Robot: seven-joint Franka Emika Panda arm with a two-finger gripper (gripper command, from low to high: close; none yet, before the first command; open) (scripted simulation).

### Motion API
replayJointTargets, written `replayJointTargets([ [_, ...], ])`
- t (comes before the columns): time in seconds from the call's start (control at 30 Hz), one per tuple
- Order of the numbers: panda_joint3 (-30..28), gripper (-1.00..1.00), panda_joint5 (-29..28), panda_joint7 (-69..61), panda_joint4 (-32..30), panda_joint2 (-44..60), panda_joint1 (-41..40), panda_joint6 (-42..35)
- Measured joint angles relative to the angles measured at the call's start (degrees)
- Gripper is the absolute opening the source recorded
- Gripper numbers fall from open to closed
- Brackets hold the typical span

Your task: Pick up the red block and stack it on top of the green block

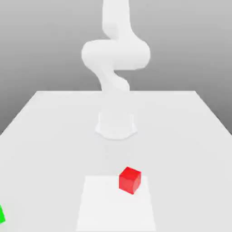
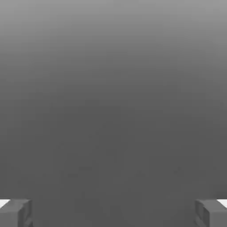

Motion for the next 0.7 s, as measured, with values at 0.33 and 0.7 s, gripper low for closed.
replayJointTargets([
  [0.33, 7.3, 0.0, 1.5, 16.9, -15.9, 18.9, -3.5, 13.5],
  [0.7, 9.8, 0.0, -3.4, 36.9, -28.7, 45.2, -4.5, 32.8],
])
